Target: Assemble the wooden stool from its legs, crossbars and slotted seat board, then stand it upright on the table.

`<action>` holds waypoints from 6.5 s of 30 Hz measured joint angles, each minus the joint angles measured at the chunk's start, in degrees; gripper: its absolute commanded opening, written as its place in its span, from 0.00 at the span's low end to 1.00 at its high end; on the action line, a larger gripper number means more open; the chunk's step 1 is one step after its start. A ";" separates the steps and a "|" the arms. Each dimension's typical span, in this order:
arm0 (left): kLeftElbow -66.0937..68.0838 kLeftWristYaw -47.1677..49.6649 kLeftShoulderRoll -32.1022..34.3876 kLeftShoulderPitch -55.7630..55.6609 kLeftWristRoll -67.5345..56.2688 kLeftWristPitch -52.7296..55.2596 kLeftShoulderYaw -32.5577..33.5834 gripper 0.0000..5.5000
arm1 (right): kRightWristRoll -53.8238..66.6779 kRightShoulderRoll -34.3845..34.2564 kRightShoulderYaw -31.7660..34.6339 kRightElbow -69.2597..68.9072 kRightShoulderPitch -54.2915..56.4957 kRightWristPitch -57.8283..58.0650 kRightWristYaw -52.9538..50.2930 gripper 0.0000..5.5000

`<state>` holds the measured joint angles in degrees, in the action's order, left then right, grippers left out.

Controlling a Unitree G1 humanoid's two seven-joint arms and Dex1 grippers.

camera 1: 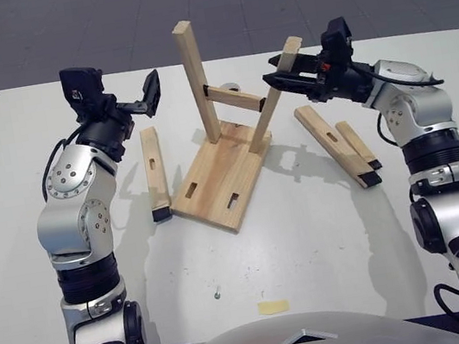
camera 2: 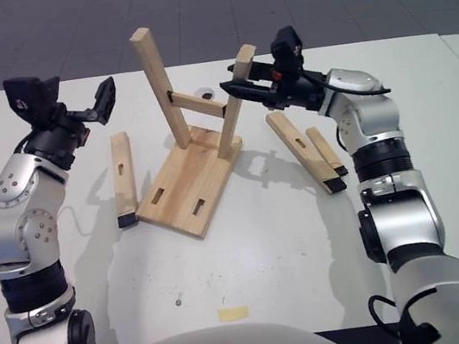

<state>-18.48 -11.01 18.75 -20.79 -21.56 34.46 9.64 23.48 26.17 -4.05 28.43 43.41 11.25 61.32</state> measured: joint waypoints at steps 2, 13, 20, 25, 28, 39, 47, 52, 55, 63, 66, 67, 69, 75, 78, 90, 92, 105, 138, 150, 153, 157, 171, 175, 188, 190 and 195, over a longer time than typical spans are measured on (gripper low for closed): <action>0.03 -0.11 0.03 0.00 0.00 0.00 0.02 0.98 | -0.07 -2.09 1.84 0.78 0.16 -0.09 -4.28 0.61; -0.62 -0.77 2.69 6.03 2.32 -0.02 0.57 0.98 | 7.81 -7.22 17.88 -19.98 -9.20 4.43 -29.91 0.94; -5.56 0.36 2.80 8.92 2.05 1.89 3.23 0.98 | 12.91 -10.37 25.28 -27.11 -17.74 7.77 -40.25 0.98; -7.15 2.88 2.04 13.60 2.30 4.68 4.22 0.98 | 10.90 -12.38 22.39 -26.44 -18.61 7.86 -41.93 0.98; -7.13 4.09 1.96 13.68 2.39 5.93 4.22 0.98 | 9.46 -14.37 20.06 -27.02 -20.99 7.88 -42.82 0.98; -7.20 5.34 1.07 13.67 3.38 6.97 3.44 0.98 | 5.35 -15.83 16.38 -27.33 -21.77 6.76 -43.52 0.98; -7.26 5.21 0.97 14.41 3.47 9.12 3.09 0.98 | 4.58 -16.50 15.42 -28.14 -22.16 6.74 -43.79 0.98; -7.16 6.00 0.38 15.17 3.53 11.83 3.22 0.98 | 3.71 -16.51 15.22 -28.37 -22.28 6.28 -44.10 0.98; -6.11 6.47 -0.01 14.64 3.53 12.73 3.19 0.98 | 2.86 -16.39 15.42 -28.80 -22.59 5.36 -44.43 0.98; -4.74 7.35 -2.47 13.97 3.72 15.76 -0.45 0.98 | 2.21 -16.36 16.88 -29.83 -24.42 4.68 -46.19 0.98; -2.26 8.14 -3.01 14.10 4.96 15.98 -1.07 0.98 | 1.51 -16.32 16.97 -29.72 -24.39 4.54 -46.48 0.98; -1.99 8.15 -3.05 14.14 5.44 16.06 -1.17 0.98 | 1.41 -16.27 17.10 -29.63 -24.37 4.45 -46.57 0.98; -1.53 8.04 -3.01 14.12 5.85 16.12 -1.79 0.98 | 1.52 -15.97 18.28 -29.25 -23.90 3.95 -47.13 0.98; -0.45 6.99 -3.07 13.61 6.46 15.73 -2.94 0.98 | 0.38 -6.14 21.89 -21.99 -23.10 6.11 -43.23 0.98; -1.45 6.72 -3.43 12.79 5.77 13.27 -0.43 0.98 | -2.16 -0.24 21.75 -17.41 -23.66 6.76 -39.92 0.98; -4.68 5.36 -1.85 10.07 4.40 8.63 5.68 0.98 | -11.31 8.00 13.14 -14.95 -32.81 10.84 -30.64 0.98; -4.68 5.40 -1.90 10.08 4.40 8.63 5.67 0.98 | -12.20 8.02 12.50 -16.22 -33.05 11.31 -30.80 0.98; -4.48 5.70 -2.40 10.37 4.58 8.45 4.14 0.98 | -4.97 4.86 17.16 -19.35 -33.31 20.98 -30.94 0.98; -4.49 6.84 -2.49 10.93 4.60 7.77 3.44 0.98 | -8.38 9.07 11.11 -22.69 -35.70 27.81 -30.49 0.24; -5.21 6.28 -4.39 2.59 -7.97 10.17 11.98 0.98 | -11.11 -0.06 15.32 -18.68 -29.01 5.07 -42.81 0.24; -7.70 5.70 -5.47 -4.69 -22.65 13.36 15.89 0.98 | -11.59 -1.99 16.36 -23.27 -22.87 -5.45 -45.64 0.24; -9.58 9.85 -6.50 -11.78 -40.01 15.22 18.96 0.98 | -11.33 -4.37 15.25 -30.36 -18.94 -10.96 -46.28 0.24; -11.50 23.35 -7.80 -15.01 -59.72 13.98 5.94 0.76 | -2.06 -7.77 -1.15 -49.41 -19.57 -4.84 -32.81 0.24; -11.68 24.87 -6.50 -15.12 -61.27 13.02 3.98 0.64 | -2.10 -8.58 -3.03 -50.49 -19.98 -4.46 -32.26 0.24; -12.08 25.11 0.13 -15.12 -60.25 11.85 0.52 0.24 | -3.78 -9.78 -5.44 -51.59 -21.16 -4.18 -32.18 0.24; -12.88 24.88 0.97 -15.14 -58.98 11.77 -0.14 0.18 | -3.78 -9.80 -5.45 -51.62 -21.36 -4.02 -32.12 0.24; -14.09 24.49 3.21 -16.33 -58.01 11.22 -0.46 0.08 | -3.74 -10.04 -5.37 -52.05 -21.41 -3.27 -31.90 0.24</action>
<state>-32.57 13.48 21.96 -37.12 -79.57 45.68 9.18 19.75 16.13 -9.42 -23.62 22.00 7.99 29.42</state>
